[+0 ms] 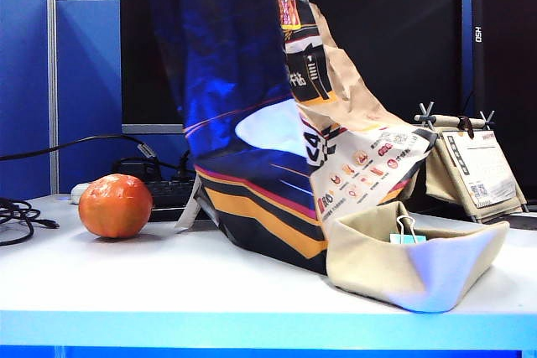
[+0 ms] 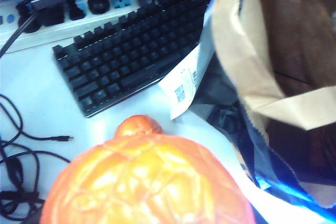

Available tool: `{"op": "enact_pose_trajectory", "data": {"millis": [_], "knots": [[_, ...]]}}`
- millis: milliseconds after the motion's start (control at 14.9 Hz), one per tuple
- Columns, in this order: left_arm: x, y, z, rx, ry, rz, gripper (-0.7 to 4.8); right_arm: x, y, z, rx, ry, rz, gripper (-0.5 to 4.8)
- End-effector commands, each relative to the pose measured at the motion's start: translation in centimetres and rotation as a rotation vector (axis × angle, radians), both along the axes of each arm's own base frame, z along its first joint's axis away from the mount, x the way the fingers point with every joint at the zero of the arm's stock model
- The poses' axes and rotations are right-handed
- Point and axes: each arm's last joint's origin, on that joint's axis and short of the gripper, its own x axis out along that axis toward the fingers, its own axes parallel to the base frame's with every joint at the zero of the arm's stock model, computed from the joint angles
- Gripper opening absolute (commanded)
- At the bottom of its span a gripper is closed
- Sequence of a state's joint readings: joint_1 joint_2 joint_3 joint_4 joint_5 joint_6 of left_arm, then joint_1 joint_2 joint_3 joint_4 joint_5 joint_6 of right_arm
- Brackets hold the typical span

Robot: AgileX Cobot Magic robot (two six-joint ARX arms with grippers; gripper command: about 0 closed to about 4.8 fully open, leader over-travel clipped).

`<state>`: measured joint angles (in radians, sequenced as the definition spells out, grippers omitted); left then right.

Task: Open the paper bag and put two oranges into the paper bag.

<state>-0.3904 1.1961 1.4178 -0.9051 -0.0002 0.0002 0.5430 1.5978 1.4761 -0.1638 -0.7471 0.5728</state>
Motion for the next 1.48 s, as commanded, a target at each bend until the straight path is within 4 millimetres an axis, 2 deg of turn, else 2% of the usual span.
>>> {"op": "enact_pose_trajectory", "data": {"millis": [67, 269, 336, 470, 672, 806, 1007, 1209, 1477], "knots": [[-0.1, 0.0, 0.3, -0.005, -0.013, -0.007, -0.06, -0.6, 0.1, 3.1, 0.070, -0.027, 0.063, 3.79], [-0.1, 0.0, 0.2, -0.002, -0.012, -0.028, -0.06, -1.9, -0.3, 6.6, 0.059, -0.008, 0.119, 3.79], [-0.1, 0.0, 0.2, 0.005, -0.011, -0.036, -0.06, -2.4, -0.5, 7.1, 0.021, 0.004, 0.111, 3.78], [-0.2, 0.0, 0.1, 0.032, -0.002, -0.054, -0.06, -3.5, -1.4, 7.5, -0.148, 0.046, 0.035, 3.78], [-0.5, 0.1, -0.2, 0.059, 0.027, -0.068, -0.05, -3.8, -1.6, 7.7, -0.330, 0.188, 0.057, 3.78], [-0.5, 0.2, -0.3, 0.064, 0.040, -0.068, -0.06, -3.5, -1.0, 8.6, -0.382, 0.169, 0.049, 3.78], [-0.7, 0.2, -0.5, 0.073, 0.062, -0.069, -0.06, -4.4, 0.4, 10.5, -0.469, 0.047, 0.012, 3.78], [-0.8, 0.3, -0.7, 0.084, 0.085, -0.072, -0.06, -4.1, 1.9, 9.6, -0.538, 0.027, -0.018, 3.77], [-1.0, 0.3, -0.8, 0.087, 0.102, -0.074, -0.06, -2.5, 3.7, 7.3, -0.671, -0.034, -0.035, 3.68]]}}
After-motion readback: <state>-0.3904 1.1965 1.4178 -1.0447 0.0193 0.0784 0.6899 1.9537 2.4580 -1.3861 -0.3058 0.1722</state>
